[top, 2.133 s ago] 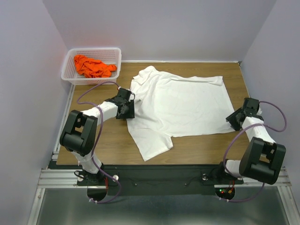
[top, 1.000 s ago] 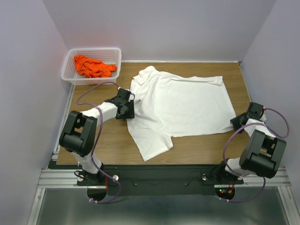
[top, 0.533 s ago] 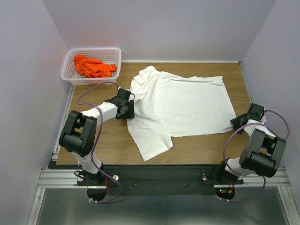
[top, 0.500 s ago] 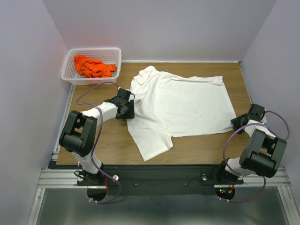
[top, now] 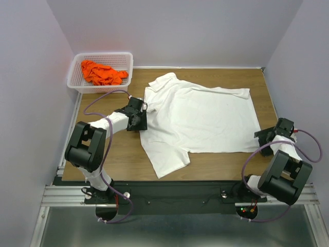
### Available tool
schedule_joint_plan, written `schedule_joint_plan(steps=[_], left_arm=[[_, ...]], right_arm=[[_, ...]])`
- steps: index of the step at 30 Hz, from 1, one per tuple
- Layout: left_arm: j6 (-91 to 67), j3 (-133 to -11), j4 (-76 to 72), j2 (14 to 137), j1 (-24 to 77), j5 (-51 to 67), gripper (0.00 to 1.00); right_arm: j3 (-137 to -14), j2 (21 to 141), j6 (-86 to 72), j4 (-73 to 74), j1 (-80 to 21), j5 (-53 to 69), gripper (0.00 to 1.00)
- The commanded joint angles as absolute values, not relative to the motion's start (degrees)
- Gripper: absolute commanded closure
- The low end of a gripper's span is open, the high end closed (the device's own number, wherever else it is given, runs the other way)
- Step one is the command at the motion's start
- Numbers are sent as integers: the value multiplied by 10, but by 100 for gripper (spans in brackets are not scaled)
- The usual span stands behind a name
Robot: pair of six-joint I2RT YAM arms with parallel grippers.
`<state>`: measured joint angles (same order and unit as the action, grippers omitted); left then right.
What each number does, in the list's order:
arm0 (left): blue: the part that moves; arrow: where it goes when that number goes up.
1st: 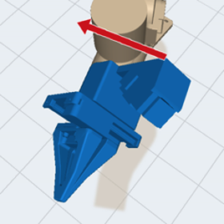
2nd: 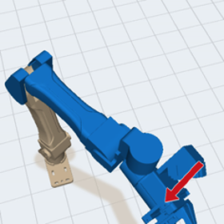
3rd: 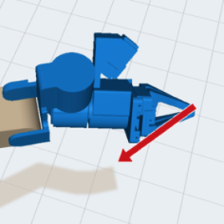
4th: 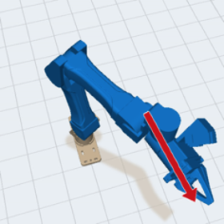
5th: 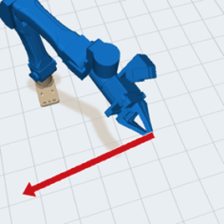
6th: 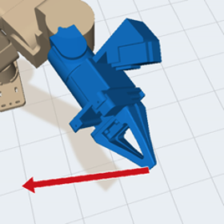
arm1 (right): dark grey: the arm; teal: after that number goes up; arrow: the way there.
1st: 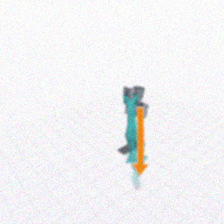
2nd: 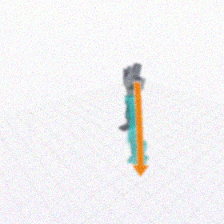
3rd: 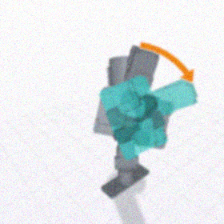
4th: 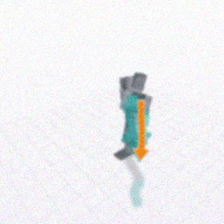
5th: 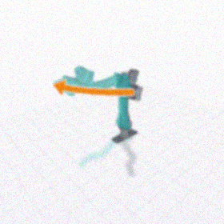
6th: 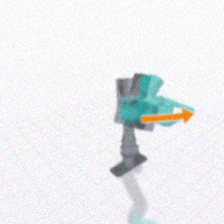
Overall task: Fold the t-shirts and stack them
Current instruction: Flatten the tshirt out
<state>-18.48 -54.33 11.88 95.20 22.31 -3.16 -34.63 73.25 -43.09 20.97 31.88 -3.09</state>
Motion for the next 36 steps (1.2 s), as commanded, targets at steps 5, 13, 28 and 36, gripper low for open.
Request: schedule_joint_plan(steps=[5, 13, 28, 36], left_arm=[[-181, -533, 140, 934, 214, -35, 37], [-187, -519, 167, 926, 207, -48, 37], [-301, -517, 255, 823, 235, -87, 44], [-323, -645, 272, 895, 318, -153, 43]], right_arm=[[-330, 690, -448, 352, 331, -44, 21], [-447, 682, -378, 359, 290, -44, 18], [-621, 861, -188, 267, -58, 70, 33], [-630, 935, -186, 217, -233, 95, 35]])
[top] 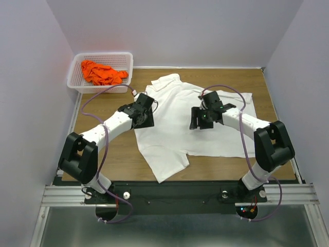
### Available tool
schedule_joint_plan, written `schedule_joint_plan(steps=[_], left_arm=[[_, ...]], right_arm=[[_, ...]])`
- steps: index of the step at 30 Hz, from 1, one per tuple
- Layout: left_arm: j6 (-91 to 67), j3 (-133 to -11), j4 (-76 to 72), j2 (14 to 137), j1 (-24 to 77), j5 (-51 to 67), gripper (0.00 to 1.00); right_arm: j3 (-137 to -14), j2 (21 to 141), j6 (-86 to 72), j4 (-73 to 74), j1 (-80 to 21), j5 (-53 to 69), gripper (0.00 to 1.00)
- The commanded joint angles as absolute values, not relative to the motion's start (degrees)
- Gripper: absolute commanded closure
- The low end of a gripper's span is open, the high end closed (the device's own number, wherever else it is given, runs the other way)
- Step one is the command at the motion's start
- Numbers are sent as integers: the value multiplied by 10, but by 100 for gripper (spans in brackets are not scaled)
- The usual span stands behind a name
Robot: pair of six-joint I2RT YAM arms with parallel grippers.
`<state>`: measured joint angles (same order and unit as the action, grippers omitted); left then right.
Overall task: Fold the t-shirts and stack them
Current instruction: Flatten the tshirt out
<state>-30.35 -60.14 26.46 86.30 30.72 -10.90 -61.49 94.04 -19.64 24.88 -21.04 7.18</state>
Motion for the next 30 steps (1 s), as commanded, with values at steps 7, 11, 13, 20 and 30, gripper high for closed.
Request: schedule_joint_plan(steps=[7, 11, 13, 20, 30], left_arm=[[-359, -637, 250, 971, 322, -161, 47], [-388, -594, 236, 972, 323, -153, 48], [-406, -576, 229, 965, 325, -148, 48], [-486, -456, 223, 928, 349, -116, 48], [-598, -380, 274, 845, 427, -66, 47]], right_arm=[[-559, 854, -209, 223, -236, 79, 35], [-532, 809, -231, 243, -236, 70, 34], [-523, 784, -235, 251, -236, 55, 34], [-504, 730, -236, 274, -235, 38, 32], [-501, 712, -242, 281, -236, 21, 29]])
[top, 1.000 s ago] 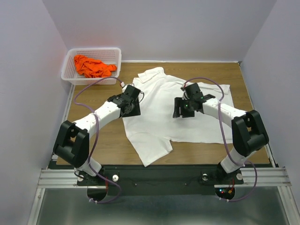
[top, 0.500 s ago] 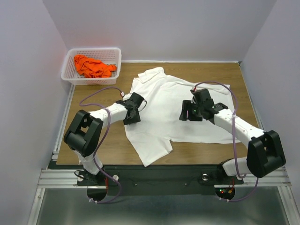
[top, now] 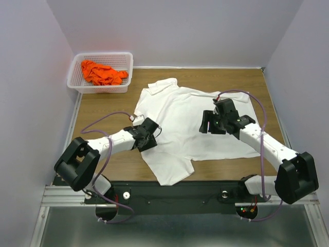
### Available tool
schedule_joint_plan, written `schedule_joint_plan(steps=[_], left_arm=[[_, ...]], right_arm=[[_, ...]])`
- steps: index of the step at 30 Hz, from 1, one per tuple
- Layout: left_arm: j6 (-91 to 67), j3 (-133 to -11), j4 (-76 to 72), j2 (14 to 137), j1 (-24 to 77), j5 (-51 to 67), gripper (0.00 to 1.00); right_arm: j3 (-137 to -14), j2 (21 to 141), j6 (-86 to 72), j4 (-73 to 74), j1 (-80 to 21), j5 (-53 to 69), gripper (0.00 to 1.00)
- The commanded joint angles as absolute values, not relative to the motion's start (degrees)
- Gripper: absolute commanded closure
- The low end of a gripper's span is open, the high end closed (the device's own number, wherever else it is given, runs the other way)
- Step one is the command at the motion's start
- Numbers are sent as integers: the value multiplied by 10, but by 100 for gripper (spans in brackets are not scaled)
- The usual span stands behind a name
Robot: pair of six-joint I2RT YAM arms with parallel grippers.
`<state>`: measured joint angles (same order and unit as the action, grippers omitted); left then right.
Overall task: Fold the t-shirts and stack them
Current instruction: Flatten the tshirt out
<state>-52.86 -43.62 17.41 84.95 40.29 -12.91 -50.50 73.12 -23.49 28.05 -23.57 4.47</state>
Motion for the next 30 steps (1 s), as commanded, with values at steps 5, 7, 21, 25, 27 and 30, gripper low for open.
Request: schedule_joint_plan(steps=[5, 7, 21, 25, 27, 30], left_arm=[[-620, -420, 343, 772, 432, -108, 39], [-611, -451, 364, 759, 431, -133, 34], [-233, -773, 260, 1016, 214, -166, 28], [-190, -829, 235, 1067, 190, -149, 29], [-180, -862, 239, 1097, 179, -129, 29], [-182, -879, 234, 1117, 178, -101, 29]], right_arm=[[-521, 726, -230, 285, -230, -20, 28], [-534, 745, -229, 285, -211, -21, 28], [-711, 966, -213, 251, -42, -61, 39], [-756, 1012, -214, 236, -3, -77, 42], [-779, 1030, -220, 223, 19, -70, 44], [-816, 1067, -215, 214, 40, -41, 44]])
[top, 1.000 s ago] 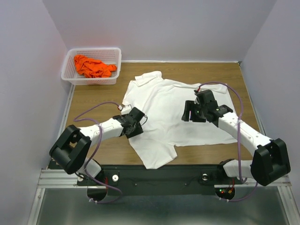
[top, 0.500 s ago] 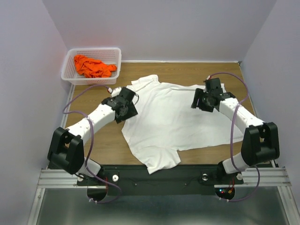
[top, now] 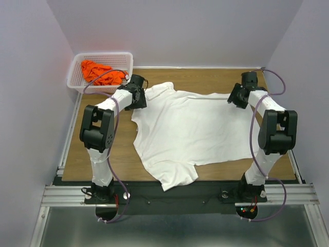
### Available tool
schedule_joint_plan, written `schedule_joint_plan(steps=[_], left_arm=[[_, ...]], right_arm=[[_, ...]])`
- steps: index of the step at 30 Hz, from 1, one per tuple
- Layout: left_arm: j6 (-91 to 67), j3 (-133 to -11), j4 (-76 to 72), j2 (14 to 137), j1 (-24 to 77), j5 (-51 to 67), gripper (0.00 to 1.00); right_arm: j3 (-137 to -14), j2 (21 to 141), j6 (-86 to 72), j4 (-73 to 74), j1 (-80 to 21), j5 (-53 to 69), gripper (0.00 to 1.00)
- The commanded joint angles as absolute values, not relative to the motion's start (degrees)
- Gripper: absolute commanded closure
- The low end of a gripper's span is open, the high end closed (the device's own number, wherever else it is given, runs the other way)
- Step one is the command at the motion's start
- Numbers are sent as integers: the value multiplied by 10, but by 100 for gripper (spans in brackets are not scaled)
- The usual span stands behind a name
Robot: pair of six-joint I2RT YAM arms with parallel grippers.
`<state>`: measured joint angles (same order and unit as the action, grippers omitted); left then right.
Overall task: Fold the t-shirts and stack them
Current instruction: Flatten the tshirt out
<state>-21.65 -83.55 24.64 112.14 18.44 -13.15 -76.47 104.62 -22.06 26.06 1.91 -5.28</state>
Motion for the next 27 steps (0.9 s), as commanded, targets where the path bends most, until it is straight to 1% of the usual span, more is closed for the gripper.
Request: schedule_joint_plan(steps=[1, 2, 6, 11, 20, 24, 27], left_arm=[[-185, -879, 224, 1127, 178, -95, 29], [-189, -880, 221, 1130, 178, -87, 29], [-186, -875, 228, 1151, 178, -84, 29], [-185, -846, 229, 1152, 178, -94, 30], [-193, -767, 256, 1143, 175, -85, 33], [-195, -706, 271, 1109, 170, -67, 34], [-197, -666, 281, 1073, 169, -58, 34]], right_arm=[[-824, 1077, -210, 213, 41, -42, 44], [-832, 1098, -209, 214, 42, -38, 44], [-830, 1114, -235, 213, 52, -25, 44], [-775, 1107, -268, 213, 71, -39, 43], [-649, 1042, -291, 214, 102, -54, 43], [-572, 986, -294, 222, 111, -64, 43], [-539, 944, -302, 244, 118, -59, 43]])
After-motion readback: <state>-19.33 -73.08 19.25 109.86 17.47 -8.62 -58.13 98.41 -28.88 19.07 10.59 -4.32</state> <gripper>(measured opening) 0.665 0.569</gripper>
